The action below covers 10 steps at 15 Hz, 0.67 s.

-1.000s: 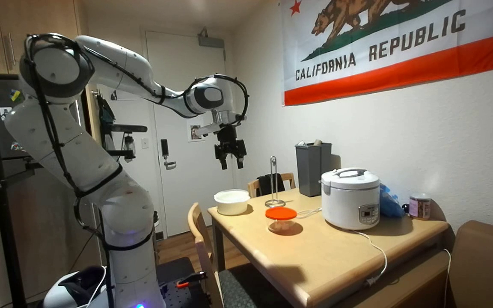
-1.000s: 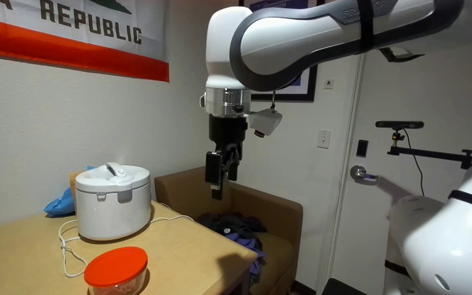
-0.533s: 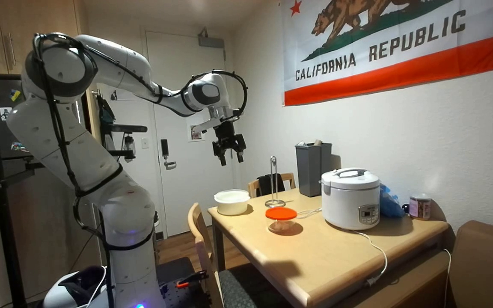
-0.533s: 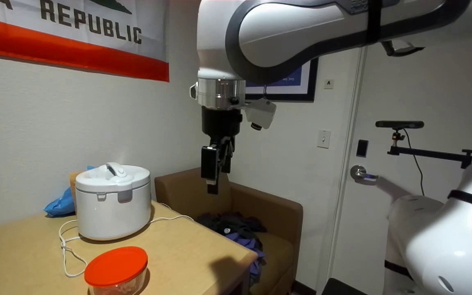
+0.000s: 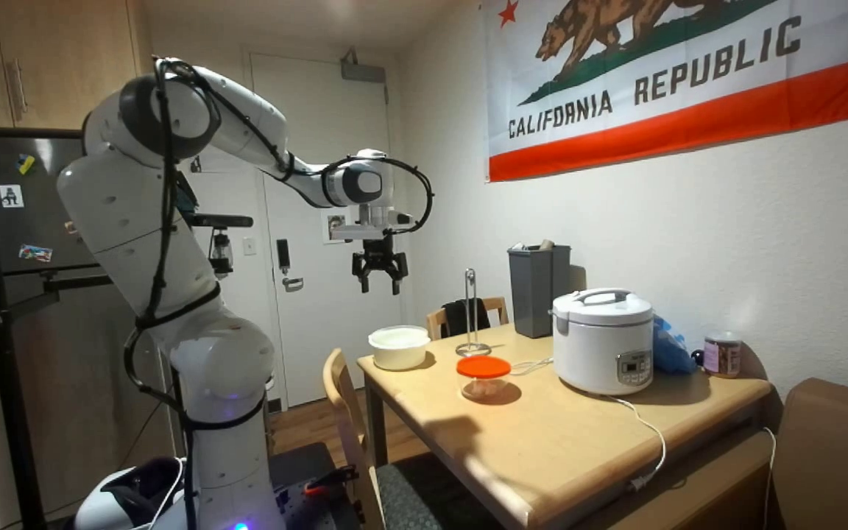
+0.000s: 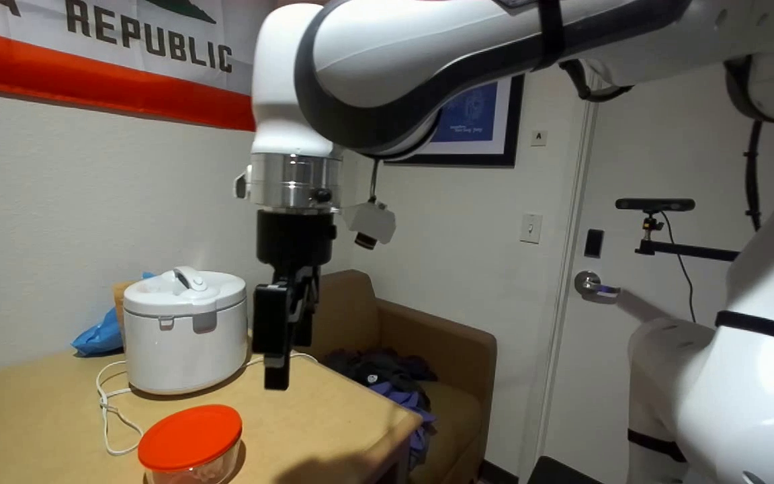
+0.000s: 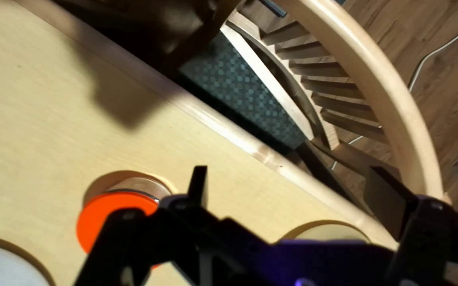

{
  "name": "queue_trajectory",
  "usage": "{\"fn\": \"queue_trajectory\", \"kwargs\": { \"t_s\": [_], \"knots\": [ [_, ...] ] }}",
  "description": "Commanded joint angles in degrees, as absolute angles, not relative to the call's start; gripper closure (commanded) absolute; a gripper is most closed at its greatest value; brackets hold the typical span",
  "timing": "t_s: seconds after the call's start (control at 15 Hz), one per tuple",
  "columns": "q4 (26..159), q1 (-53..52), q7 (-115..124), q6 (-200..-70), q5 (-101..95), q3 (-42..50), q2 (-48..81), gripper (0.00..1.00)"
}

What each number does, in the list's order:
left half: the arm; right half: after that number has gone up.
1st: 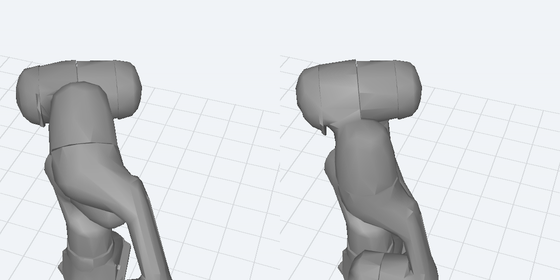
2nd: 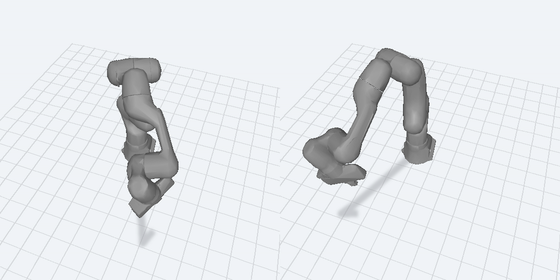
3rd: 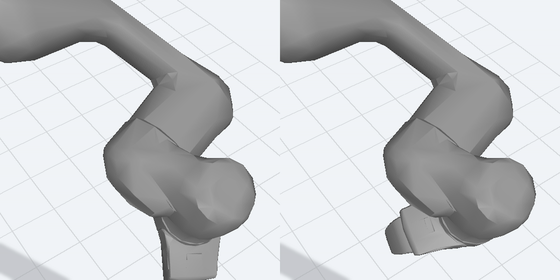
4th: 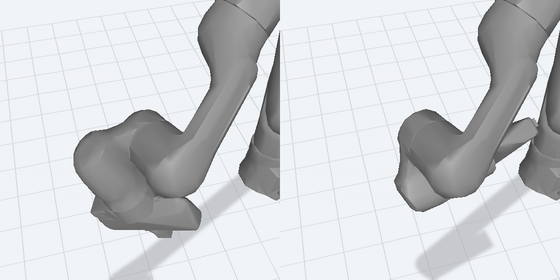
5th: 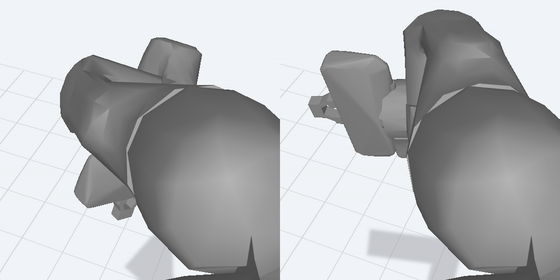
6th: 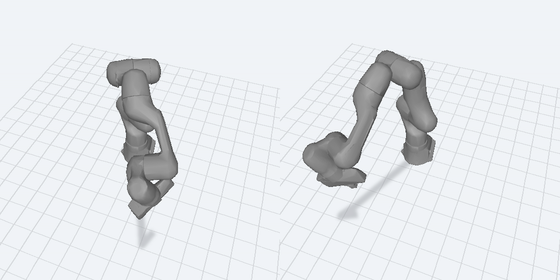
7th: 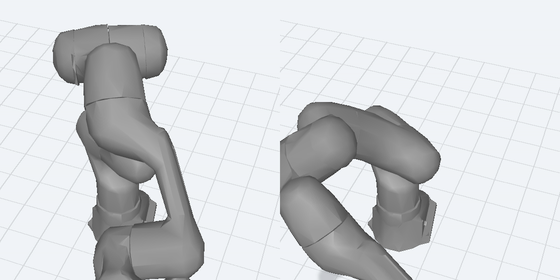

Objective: Remove the orange lid from the lunchbox, remove the white napkin from the lunchbox

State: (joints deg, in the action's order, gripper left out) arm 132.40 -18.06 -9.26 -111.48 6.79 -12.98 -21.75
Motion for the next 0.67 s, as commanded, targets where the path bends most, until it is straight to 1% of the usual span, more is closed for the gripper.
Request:
{"fn": "queue_trajectory", "kwargs": {
  "t_s": [0.0,0.2,0.27,0.6],
  "knots": [
    [122.68,-21.18,-12.72,-108.05,6.89,-16.53,-11.46,0.00],
    [118.10,-21.98,-14.44,-106.32,5.53,-18.74,-7.09,0.00],
    [122.34,-21.62,-12.33,-109.35,6.63,-18.75,-10.06,0.00],
    [119.18,-21.73,-13.35,-108.34,6.03,-19.14,-6.98,0.00]
  ]
}}
